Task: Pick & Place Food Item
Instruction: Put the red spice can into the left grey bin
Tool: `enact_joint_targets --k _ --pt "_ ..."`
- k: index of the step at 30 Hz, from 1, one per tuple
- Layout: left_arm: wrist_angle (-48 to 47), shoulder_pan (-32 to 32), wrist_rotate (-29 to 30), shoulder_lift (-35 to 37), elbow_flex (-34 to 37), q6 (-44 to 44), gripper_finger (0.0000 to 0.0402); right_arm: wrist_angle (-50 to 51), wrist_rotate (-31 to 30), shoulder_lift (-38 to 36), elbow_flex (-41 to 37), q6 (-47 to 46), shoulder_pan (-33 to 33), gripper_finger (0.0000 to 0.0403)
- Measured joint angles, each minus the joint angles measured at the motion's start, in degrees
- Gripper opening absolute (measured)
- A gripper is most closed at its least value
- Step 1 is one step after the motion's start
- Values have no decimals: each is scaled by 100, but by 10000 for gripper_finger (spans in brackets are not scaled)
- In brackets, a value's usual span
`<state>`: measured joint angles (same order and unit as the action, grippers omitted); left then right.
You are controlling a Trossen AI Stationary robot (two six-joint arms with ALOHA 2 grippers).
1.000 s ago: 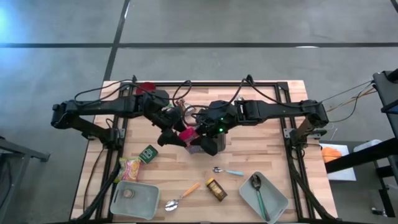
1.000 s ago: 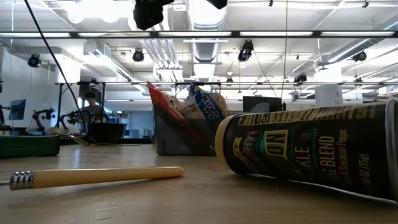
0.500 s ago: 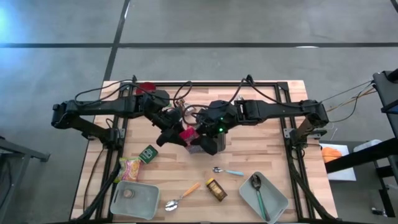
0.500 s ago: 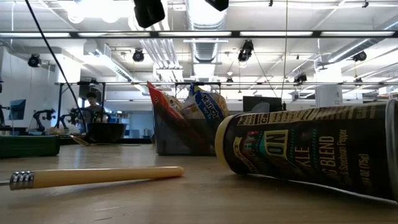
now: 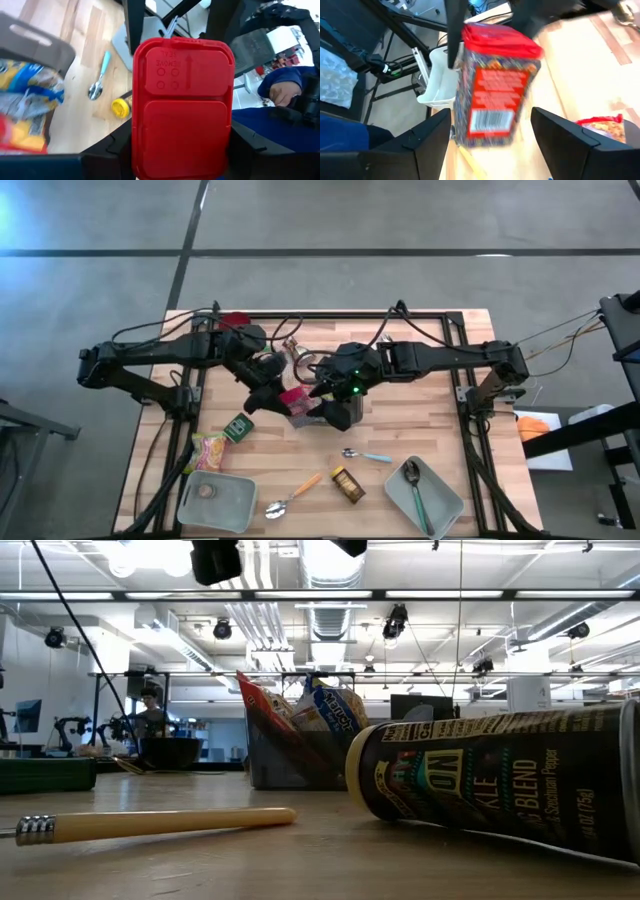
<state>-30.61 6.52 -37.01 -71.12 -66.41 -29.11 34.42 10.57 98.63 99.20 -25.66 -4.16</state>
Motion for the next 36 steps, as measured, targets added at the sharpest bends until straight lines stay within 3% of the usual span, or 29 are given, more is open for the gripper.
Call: enact_joint_targets --k 7,13,20,28,36 --pt "-1363 -199 748 608 0 56 197 224 -62 0 0 -8 122 272" --pt "-2212 -877 1645 1105 -2 54 197 268 -432 0 0 19 144 273" --pt "-2722 -2292 2588 1380 0 -157 197 268 -472 0 -4 -12 142 273" --pt "-3285 -3822 3567 1314 31 -2534 197 266 -466 0 -7 -572 137 273" --pt "-3017 -5941 5142 737 44 -2987 197 331 -454 0 -71 -703 130 273"
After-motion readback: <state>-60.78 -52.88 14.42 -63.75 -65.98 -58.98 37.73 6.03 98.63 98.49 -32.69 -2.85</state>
